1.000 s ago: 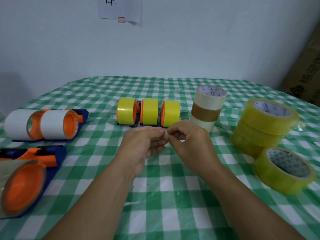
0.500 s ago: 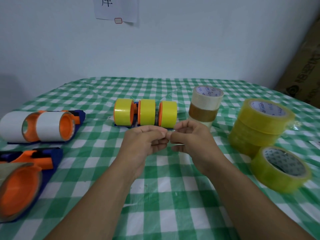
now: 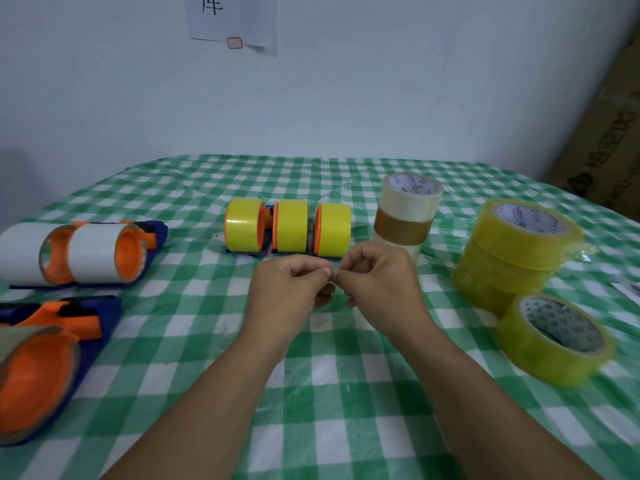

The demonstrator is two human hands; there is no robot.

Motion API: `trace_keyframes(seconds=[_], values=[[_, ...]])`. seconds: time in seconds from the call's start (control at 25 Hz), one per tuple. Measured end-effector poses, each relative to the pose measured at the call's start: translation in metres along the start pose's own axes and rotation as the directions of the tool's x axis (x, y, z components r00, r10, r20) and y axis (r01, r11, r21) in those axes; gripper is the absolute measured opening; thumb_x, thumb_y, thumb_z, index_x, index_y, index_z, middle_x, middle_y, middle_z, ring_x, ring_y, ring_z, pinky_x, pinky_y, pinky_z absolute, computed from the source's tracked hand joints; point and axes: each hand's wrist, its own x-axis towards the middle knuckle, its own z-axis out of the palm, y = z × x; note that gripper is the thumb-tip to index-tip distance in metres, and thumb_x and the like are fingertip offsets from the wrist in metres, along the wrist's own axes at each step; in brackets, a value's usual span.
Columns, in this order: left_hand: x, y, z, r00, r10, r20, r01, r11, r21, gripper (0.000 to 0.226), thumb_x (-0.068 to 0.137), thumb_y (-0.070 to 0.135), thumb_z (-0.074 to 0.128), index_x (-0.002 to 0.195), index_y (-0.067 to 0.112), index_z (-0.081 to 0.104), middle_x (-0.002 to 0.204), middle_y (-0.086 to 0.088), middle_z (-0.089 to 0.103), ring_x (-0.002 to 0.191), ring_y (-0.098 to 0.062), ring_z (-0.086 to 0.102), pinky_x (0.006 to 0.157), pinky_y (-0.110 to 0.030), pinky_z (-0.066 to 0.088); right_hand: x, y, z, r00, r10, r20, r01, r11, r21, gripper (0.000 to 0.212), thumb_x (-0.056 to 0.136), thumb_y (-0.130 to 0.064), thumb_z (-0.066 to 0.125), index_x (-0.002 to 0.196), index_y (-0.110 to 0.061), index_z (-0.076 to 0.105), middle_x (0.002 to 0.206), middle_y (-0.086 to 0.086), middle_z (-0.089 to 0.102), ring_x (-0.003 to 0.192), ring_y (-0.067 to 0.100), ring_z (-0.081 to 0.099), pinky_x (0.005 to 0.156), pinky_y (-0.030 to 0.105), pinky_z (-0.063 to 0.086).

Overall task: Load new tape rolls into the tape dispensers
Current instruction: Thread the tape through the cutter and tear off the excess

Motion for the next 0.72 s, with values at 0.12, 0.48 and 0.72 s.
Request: trace_keyframes(seconds=[0.12,0.48,0.72], values=[[0.002,-0.001,-0.002,1.0,-0.015,-0.024,0.014,1.0,-0.023,0.008,0.086,0.0,0.074,0.081,0.006,0.074,0.074,-0.012,0.076,0.071,-0.024,0.075,0.069,-0.034,0.063,-0.003,-0.003,0.003,0.999,-0.031,0.006,0.031,0.995,0.092,0.016,0.085,-0.008,0.076,0.072,-0.017,0.074,0.065,0.001,0.072,0.068,0.024,0.071,0.067,0.046,0.063],[-0.001,0.003,-0.003,0.997,-0.045,0.056,0.051,0.991,-0.123,0.012,0.085,-0.007,0.069,0.079,0.002,0.073,0.081,-0.021,0.076,0.079,-0.036,0.075,0.074,-0.036,0.063,-0.001,-0.004,-0.007,0.985,0.027,0.172,-0.09,0.926,0.367,0.004,0.083,0.007,0.075,0.084,0.003,0.074,0.073,0.014,0.073,0.066,0.016,0.067,0.063,0.023,0.056],[-0.001,0.007,-0.008,0.99,-0.069,0.121,0.093,0.974,-0.205,0.011,0.089,-0.006,0.06,0.092,-0.007,0.071,0.082,-0.024,0.074,0.075,-0.034,0.074,0.07,-0.037,0.062,0.0,-0.003,-0.006,0.99,-0.068,0.125,0.033,0.963,0.268,0.016,0.079,0.01,0.077,0.079,-0.005,0.073,0.076,0.014,0.073,0.069,0.016,0.066,0.071,0.036,0.062]])
